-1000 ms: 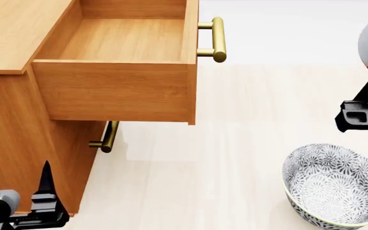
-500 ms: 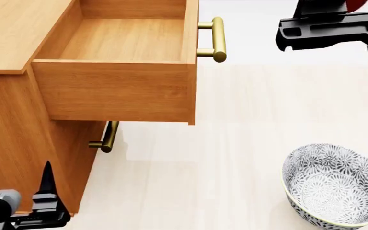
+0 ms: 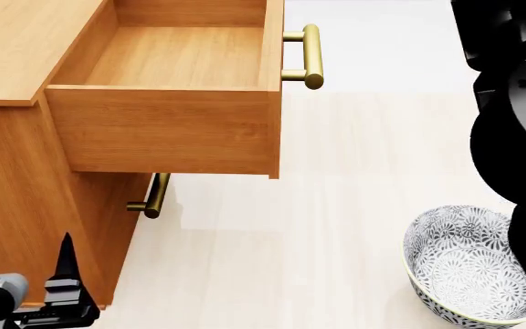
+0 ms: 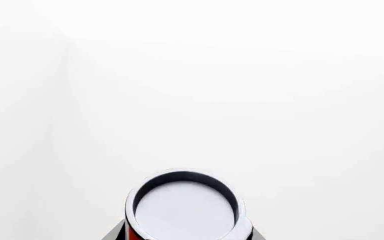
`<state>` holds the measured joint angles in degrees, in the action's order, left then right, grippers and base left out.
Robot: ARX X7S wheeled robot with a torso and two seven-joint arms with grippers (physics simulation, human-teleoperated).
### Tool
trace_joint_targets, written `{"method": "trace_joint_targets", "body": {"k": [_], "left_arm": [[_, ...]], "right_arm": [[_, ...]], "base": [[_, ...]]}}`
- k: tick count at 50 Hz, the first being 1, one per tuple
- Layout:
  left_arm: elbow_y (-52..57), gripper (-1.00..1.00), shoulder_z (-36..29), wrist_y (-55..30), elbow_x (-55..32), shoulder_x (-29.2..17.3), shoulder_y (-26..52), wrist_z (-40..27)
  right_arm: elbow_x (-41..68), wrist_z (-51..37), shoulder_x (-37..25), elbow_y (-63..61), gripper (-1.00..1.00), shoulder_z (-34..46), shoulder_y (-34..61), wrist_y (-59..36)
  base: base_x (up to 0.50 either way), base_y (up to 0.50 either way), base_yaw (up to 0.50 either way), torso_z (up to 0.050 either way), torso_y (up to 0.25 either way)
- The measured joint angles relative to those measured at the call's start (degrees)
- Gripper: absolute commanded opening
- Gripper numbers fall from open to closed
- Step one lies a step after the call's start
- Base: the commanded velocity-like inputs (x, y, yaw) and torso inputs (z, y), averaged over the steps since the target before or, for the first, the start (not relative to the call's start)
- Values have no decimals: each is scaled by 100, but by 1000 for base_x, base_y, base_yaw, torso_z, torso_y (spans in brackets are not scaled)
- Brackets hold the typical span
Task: Put the ketchup in the top drawer of the cabinet.
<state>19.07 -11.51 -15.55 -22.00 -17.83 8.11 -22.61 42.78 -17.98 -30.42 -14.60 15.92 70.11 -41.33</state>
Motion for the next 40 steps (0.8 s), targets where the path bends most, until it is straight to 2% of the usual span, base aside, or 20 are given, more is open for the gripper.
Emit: {"method": "trace_joint_targets", "body": {"k": [27,40], "left_arm": [[-55,100,-47,41,-20,-6,30,-43],[-69,100,-84,10,-23,-4,77,-83]], "right_arm": [[-890,988,1300,3069,-100,870,1612,987],[-1201,1717,2098,5153,-100,1091,2416,2028]], "base": [[0,0,0,0,0],[0,0,0,0,1]]}}
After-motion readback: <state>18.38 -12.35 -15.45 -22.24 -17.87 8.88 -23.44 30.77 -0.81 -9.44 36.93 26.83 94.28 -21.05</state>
